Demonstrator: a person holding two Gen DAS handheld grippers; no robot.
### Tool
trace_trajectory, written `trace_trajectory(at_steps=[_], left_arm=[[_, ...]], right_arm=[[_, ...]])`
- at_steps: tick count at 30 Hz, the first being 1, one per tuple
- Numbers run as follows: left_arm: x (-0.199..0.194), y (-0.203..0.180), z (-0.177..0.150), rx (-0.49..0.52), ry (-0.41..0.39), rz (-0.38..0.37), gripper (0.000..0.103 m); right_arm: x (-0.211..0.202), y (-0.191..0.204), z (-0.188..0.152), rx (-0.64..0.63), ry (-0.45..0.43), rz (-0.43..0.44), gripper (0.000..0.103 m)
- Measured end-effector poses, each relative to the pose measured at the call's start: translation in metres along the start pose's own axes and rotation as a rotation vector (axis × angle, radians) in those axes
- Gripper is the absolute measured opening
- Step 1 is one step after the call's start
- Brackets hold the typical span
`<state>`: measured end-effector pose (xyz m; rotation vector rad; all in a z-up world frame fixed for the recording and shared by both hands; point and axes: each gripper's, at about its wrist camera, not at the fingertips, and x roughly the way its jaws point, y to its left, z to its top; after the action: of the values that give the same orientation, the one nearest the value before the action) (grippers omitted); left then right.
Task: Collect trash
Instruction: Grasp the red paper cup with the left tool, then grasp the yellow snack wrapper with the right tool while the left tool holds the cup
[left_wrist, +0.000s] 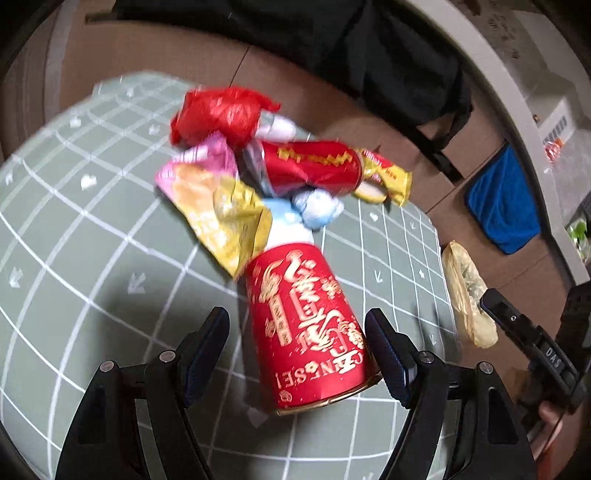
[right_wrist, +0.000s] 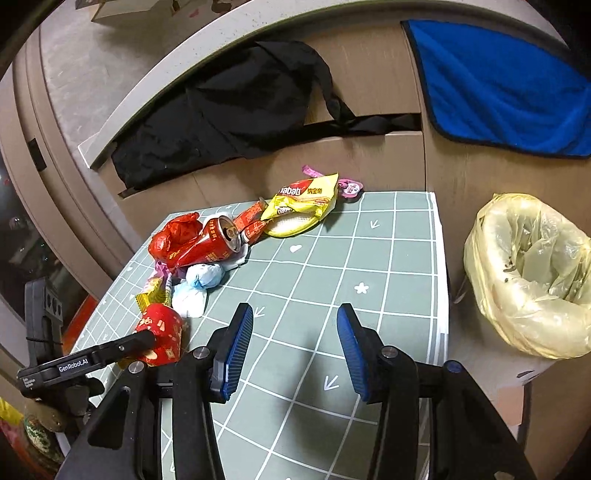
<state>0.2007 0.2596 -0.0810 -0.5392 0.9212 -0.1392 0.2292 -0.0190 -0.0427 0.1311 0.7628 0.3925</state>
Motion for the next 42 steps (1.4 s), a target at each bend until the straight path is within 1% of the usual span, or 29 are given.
trace_trajectory(at_steps=[1,2,3,4,7,9,10,15,19,23,25,27,30,33,34,35,36,37,40,42], left_arm=[[0.002,0.001,0.000,-0.017,0.025,-0.008,0.072],[0.003,0.002,-0.001,-0.029,0.040,-0.018,0.065],[0.002,0.002,-0.001,-0.033,0.044,-0.025,0.063],[-0.001,0.001,-0.001,-0.029,0.040,-0.016,0.063],[-0.020,0.000,-0.001,0.005,-0.005,-0.006,0.061],[-0.035,0.000,0.001,0.026,-0.042,0.002,0.061],[-0.045,0.000,0.004,0.040,-0.072,0.013,0.061],[-0.087,0.007,0.021,0.094,-0.215,0.109,0.061],[-0.118,0.024,0.039,0.082,-0.318,0.185,0.061],[-0.136,0.040,0.047,0.066,-0.394,0.269,0.061],[-0.139,0.046,0.048,0.060,-0.404,0.292,0.061],[-0.139,0.054,0.049,0.043,-0.402,0.299,0.061],[-0.135,0.056,0.047,0.042,-0.394,0.314,0.061],[-0.134,0.054,0.042,0.067,-0.395,0.343,0.061],[-0.135,0.053,0.041,0.073,-0.396,0.349,0.061],[-0.134,0.051,0.040,0.077,-0.394,0.351,0.061],[-0.132,0.050,0.041,0.080,-0.391,0.347,0.061],[-0.132,0.048,0.040,0.080,-0.389,0.345,0.061],[-0.130,0.039,0.041,0.098,-0.392,0.347,0.061],[-0.130,0.031,0.041,0.118,-0.399,0.352,0.061]], right_arm=[[0.001,0.001,0.000,-0.005,0.001,0.001,0.044],[0.002,0.002,0.001,-0.012,0.000,0.002,0.044],[0.002,0.005,0.002,-0.022,-0.002,0.003,0.044],[0.003,0.008,0.004,-0.035,-0.005,0.004,0.044],[0.009,0.018,0.008,-0.080,-0.006,0.012,0.044],[0.018,0.029,0.011,-0.122,0.007,0.026,0.044],[0.022,0.033,0.012,-0.132,0.014,0.034,0.044],[0.053,0.067,0.013,-0.196,0.078,0.124,0.044],[0.075,0.108,0.015,-0.257,0.113,0.205,0.044],[0.096,0.152,0.021,-0.297,0.127,0.274,0.044],[0.106,0.170,0.022,-0.314,0.132,0.293,0.044],[0.119,0.187,0.020,-0.339,0.137,0.304,0.044],[0.147,0.203,0.012,-0.381,0.164,0.247,0.044],[0.166,0.199,0.005,-0.361,0.220,0.201,0.041],[0.169,0.194,0.004,-0.352,0.239,0.203,0.037],[0.172,0.191,0.002,-0.348,0.255,0.212,0.027],[0.174,0.188,0.000,-0.349,0.272,0.232,0.021],[0.173,0.187,-0.002,-0.357,0.281,0.243,0.018],[0.159,0.183,-0.002,-0.389,0.277,0.295,0.016],[0.141,0.179,0.002,-0.405,0.245,0.318,0.016]])
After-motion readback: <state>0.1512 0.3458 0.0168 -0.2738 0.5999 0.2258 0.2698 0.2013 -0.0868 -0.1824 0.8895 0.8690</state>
